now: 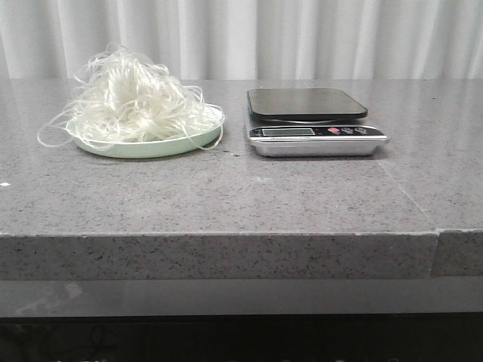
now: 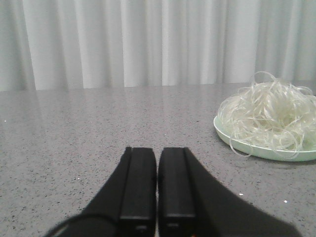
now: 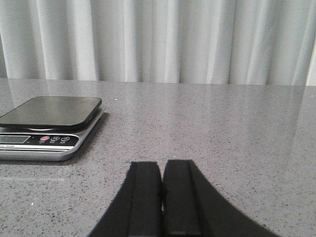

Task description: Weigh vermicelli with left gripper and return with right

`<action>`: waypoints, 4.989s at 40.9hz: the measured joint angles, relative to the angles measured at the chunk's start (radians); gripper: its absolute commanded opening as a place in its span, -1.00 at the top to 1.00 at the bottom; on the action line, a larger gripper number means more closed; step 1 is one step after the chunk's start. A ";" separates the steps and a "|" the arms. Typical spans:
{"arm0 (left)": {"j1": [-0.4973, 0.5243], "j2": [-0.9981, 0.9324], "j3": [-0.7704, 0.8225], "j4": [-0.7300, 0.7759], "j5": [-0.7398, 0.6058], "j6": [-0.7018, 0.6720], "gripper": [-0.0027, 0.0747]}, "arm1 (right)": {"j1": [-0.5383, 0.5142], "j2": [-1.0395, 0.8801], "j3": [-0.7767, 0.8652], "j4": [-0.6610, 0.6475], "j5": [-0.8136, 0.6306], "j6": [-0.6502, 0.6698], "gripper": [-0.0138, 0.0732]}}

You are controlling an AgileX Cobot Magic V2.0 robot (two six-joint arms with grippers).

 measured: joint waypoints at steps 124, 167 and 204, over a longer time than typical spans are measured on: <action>-0.247 1.021 -0.862 -0.001 0.366 0.068 -0.56 | 0.000 0.544 -0.679 -0.015 0.589 0.000 -0.55; -0.319 1.685 -1.174 0.090 0.226 0.072 0.04 | 0.000 0.544 -0.679 -0.015 0.590 0.000 -0.55; -0.363 1.536 -1.300 0.088 0.255 0.075 0.56 | 0.000 0.544 -0.679 -0.015 0.590 0.000 -0.55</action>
